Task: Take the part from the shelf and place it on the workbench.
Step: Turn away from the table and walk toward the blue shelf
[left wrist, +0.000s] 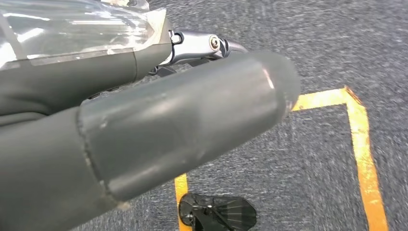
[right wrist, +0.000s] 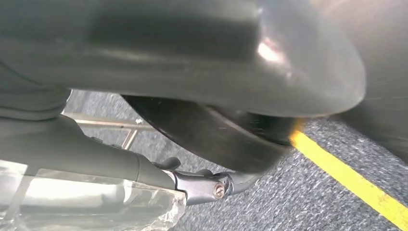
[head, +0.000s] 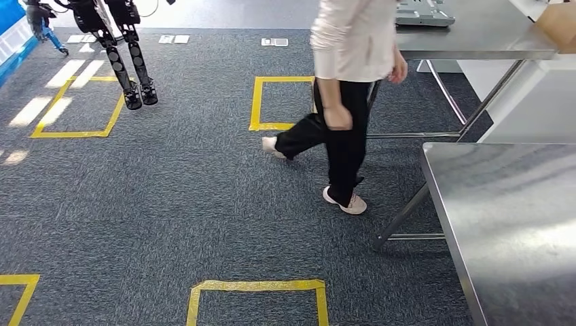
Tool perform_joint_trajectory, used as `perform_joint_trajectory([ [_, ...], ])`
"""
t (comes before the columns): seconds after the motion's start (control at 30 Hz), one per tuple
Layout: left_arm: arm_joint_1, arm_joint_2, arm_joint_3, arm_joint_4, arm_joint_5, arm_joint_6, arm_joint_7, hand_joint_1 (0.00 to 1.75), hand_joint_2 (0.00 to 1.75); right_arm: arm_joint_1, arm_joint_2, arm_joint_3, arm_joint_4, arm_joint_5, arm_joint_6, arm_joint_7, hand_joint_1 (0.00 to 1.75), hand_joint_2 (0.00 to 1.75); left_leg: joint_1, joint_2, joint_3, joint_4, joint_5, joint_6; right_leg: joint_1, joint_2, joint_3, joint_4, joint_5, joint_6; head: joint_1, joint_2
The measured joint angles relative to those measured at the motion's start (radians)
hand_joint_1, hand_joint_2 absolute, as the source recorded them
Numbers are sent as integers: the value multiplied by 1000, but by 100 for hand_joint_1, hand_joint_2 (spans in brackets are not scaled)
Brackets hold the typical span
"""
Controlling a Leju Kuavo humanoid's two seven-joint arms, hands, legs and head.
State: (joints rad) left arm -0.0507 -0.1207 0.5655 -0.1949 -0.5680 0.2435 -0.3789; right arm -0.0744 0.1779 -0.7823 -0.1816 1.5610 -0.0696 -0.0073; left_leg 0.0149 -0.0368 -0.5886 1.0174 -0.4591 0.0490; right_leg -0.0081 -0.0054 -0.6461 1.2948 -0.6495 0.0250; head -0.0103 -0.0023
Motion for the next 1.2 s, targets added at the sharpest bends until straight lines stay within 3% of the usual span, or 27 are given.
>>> perform_joint_trajectory([
  [0.03,1,0,2,0,1,0,1,0,0,0,-2,1,0,0,0,0,0,0,0,-12,1,0,0,-1,-2,2,7,-17,15,8,0,0],
  [0.07,1,1,3,0,1,-1,3,0,0,0,-4,2,0,0,0,0,0,0,1,-25,2,1,1,-2,-5,7,32,-73,43,17,0,0],
  [0.13,0,1,5,0,0,-2,6,0,0,0,-6,3,0,-2,0,3,0,0,0,-48,1,3,1,-8,-13,47,93,-215,102,29,1,0],
  [0.2,0,2,6,0,-2,-5,8,0,0,0,-7,3,0,-5,0,7,0,0,-2,-66,-2,4,3,-19,-14,74,120,-286,131,24,1,0],
  [0.27,2,2,7,1,-4,-9,10,0,0,0,-8,3,0,-7,0,8,0,0,0,-82,-5,0,7,-33,-10,58,124,-291,136,8,1,0],
  [0.3,4,3,7,1,-5,-10,10,0,0,0,-8,3,0,-8,0,9,0,0,1,-75,-10,5,3,-39,-11,48,127,-294,140,0,0,0],
  [0.37,4,4,8,1,-6,-11,11,0,0,0,-7,3,0,-11,0,9,0,0,1,-31,-39,65,-38,-46,-15,25,130,-300,145,-17,-5,0],
  [0.43,1,4,8,1,-6,-12,12,0,0,4,-7,3,0,-15,0,10,0,0,1,16,-100,197,-108,-50,-9,-3,131,-300,143,-28,-9,0],
  [0.47,0,4,8,1,-6,-12,12,0,0,5,-8,3,0,-17,0,11,0,0,2,24,-127,256,-131,-52,-5,-16,131,-300,142,-30,-9,0],
  [0.5,1,4,8,1,-6,-13,11,0,0,6,-8,3,0,-18,0,11,0,0,3,28,-140,287,-136,-53,-3,-29,132,-300,141,-32,-9,0],
  [0.53,2,5,9,1,-6,-14,11,0,0,6,-9,3,0,-19,0,12,0,0,4,32,-136,282,-123,-54,-2,-39,133,-300,140,-33,-10,0],
  [0.57,2,5,9,1,-5,-14,10,0,0,5,-8,3,0,-19,-1,12,0,0,5,39,-109,235,-95,-53,-1,-49,135,-300,138,-34,-9,0],
  [0.63,0,6,9,1,-5,-16,9,0,0,3,-7,3,0,-19,-2,12,0,0,2,78,-34,98,-38,-48,4,-65,141,-299,133,-31,-10,0],
  [0.7,-4,6,9,1,-5,-18,7,0,0,2,-7,3,0,-19,-3,12,0,0,-4,106,8,18,-18,-40,12,-79,145,-298,128,-25,-8,0],
  [0.77,-5,6,9,1,-5,-19,7,0,0,-1,-7,3,0,-20,-3,13,0,0,-9,91,7,9,-17,-30,18,-97,147,-300,125,-18,-5,0],
  [0.83,-4,3,10,1,-3,-19,7,0,0,-2,-8,3,0,-19,-3,13,0,0,-8,72,7,2,-10,-17,16,-82,137,-277,109,-10,-5,0],
  [0.87,-4,2,10,1,-2,-18,7,0,0,-2,-8,3,-1,-19,-3,13,0,0,-5,62,8,-2,-6,-10,13,-60,122,-241,89,-8,-5,0],
  [0.93,-7,0,11,2,-2,-15,7,0,0,0,-8,3,-1,-18,-1,16,0,0,-3,40,6,-3,-2,-2,6,-14,67,-121,33,-11,-4,0],
  [1.0,-7,-2,12,2,-4,-14,8,0,0,1,-10,3,-1,-18,1,21,0,0,-3,14,5,-3,-1,0,1,-1,17,-18,-1,-6,-4,0],
  [1.03,-7,-4,12,2,-5,-14,9,0,0,1,-11,3,-1,-17,2,23,0,0,-3,1,5,-2,-1,0,-2,0,13,-13,5,3,-4,0],
  [1.07,-6,-6,13,2,-5,-14,10,0,0,1,-13,3,-1,-16,4,24,0,0,-2,-12,6,-1,0,-2,-7,3,30,-51,29,15,-4,0],
  [1.13,-6,-9,14,1,-5,-14,10,0,0,0,-16,3,-1,-14,7,25,0,0,0,-37,7,1,0,-10,-18,26,90,-189,90,37,-3,0],
  [1.2,-7,-10,15,1,-6,-14,9,0,0,-1,-16,3,-1,-14,11,26,0,0,-2,-54,5,4,1,-22,-20,48,123,-274,123,37,-2,0],
])
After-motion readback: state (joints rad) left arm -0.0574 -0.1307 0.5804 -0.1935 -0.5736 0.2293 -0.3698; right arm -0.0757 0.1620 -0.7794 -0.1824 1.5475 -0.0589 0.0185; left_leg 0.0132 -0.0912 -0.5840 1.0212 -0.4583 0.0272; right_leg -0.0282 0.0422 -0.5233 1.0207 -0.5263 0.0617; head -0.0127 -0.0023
